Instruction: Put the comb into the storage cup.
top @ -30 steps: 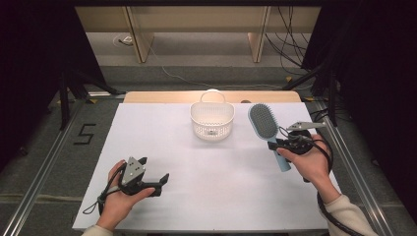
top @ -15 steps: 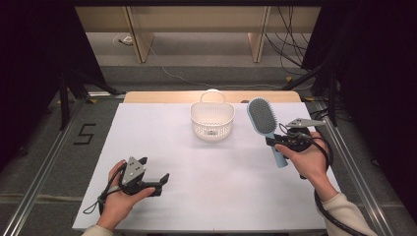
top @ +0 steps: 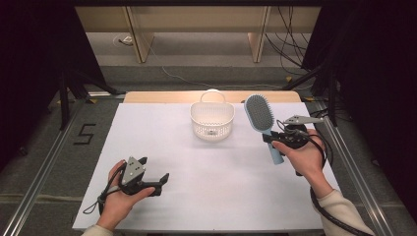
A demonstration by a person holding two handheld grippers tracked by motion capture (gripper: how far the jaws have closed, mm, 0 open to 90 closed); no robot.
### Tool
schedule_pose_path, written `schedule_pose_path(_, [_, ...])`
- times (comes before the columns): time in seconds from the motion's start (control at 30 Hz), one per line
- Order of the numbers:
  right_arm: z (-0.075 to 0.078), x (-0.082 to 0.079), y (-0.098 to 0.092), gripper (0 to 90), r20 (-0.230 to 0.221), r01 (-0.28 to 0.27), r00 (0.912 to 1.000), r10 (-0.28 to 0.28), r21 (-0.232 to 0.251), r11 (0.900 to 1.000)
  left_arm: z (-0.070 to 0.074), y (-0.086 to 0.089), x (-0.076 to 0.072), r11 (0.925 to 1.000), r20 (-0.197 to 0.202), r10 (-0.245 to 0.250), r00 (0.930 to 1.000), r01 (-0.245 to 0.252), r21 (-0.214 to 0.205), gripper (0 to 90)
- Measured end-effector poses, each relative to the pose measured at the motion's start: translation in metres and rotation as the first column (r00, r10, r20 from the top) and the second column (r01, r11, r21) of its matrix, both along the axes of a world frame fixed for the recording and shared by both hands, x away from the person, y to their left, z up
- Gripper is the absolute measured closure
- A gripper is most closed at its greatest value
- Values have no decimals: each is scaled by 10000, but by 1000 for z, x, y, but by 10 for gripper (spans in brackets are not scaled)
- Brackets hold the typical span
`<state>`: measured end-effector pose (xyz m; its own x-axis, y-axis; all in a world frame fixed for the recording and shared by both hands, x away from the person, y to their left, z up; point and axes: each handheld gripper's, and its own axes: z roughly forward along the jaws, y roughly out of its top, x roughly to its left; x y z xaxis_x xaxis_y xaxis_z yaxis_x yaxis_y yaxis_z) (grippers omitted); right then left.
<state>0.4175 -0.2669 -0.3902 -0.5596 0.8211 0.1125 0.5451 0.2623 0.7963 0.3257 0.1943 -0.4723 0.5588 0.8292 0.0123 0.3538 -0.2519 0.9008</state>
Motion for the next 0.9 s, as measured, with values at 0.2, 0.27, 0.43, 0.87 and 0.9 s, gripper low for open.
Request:
schedule_pose_path(0.2, [1,2,1,718,59,26,10000,-26,78,10000,0,0,0,10000,0,13,10000,-13,-10,50])
schedule_pose_path(0.27, [1,2,1,718,57,42,10000,-43,106,9999,0,0,0,10000,-1,12,10000,-12,-4,50])
schedule_pose_path(0.43, [2,4,2,718,94,58,9999,-59,176,9998,0,0,0,10000,8,2,10000,-2,12,50])
schedule_pose_path(0.87, [3,8,5,718,77,15,10000,-18,324,9995,0,-1,0,10000,14,4,10000,-4,12,51])
schedule_pose_path(0.9, [3,9,5,718,87,20,10000,-23,331,9995,0,-1,0,10000,16,8,10000,-8,11,51])
